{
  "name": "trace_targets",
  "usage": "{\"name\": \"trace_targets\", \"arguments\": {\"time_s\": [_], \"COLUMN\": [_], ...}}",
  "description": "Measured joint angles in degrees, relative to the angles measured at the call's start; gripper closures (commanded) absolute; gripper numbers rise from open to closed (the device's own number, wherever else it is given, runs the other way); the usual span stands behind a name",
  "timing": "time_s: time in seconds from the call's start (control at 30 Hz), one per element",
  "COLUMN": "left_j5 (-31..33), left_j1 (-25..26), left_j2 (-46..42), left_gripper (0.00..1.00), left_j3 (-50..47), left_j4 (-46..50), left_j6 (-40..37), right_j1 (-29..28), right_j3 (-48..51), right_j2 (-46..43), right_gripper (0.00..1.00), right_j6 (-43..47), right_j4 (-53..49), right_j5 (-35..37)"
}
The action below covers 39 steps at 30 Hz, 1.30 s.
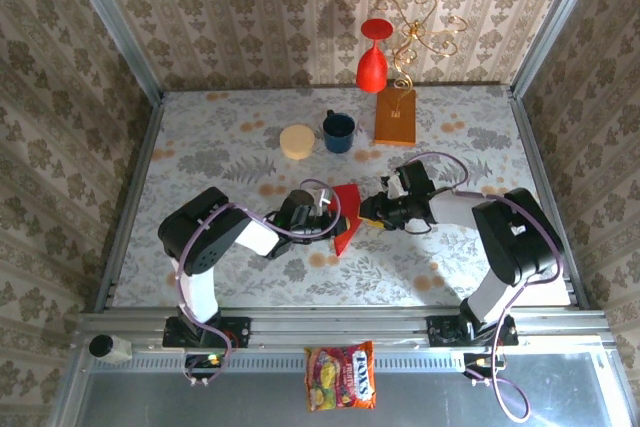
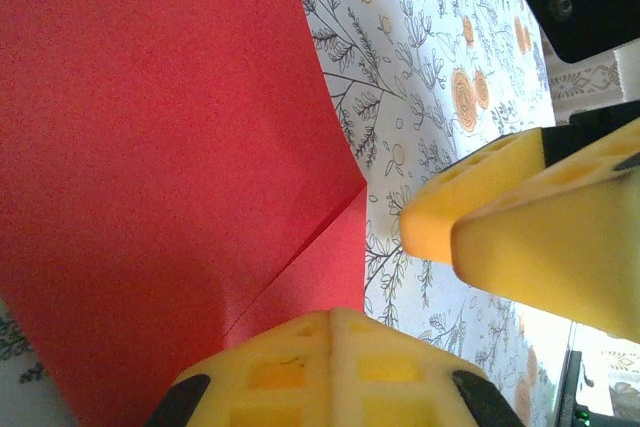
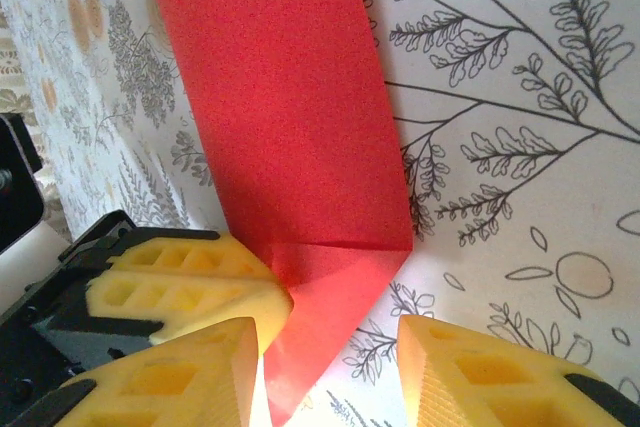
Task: Fold a paper plane with a square sheet of paper (pick it up from the middle)
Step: Fold the wing for the fifth time at the center of the table.
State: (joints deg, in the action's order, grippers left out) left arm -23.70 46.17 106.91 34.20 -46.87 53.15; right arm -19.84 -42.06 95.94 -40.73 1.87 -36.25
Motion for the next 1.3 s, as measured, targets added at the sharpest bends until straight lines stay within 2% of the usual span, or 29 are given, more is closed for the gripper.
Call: {"name": "trace_targets", "arguments": {"time_s": [0.5,0.83,1.3], "left_j5": [-1.2,-1.6,-2.1], "left_j1": [-0.2,-0.5,-0.9], "left_j2": [0.0,0.0,0.0], "left_gripper": [1.0,1.0,1.0], "left_j3": [-0.2,-0.7,-1.4], "left_j4": [-0.3,-1.0,-2.3], "left_j6": [0.0,-0.4,-0.4], "right_j1": [-1.9,-0.9,-0.6], "right_j3": [-2.2,-0.2,-0.4], "right_j2": [3.5,2.4,2.8], "right_gripper": [0.69,0.62,0.63], "right_j6": [-1.6,-1.2,-1.1], "right_j4": [3.5,2.6,1.8], "right_j5": [-1.6,-1.2,-0.7]}}
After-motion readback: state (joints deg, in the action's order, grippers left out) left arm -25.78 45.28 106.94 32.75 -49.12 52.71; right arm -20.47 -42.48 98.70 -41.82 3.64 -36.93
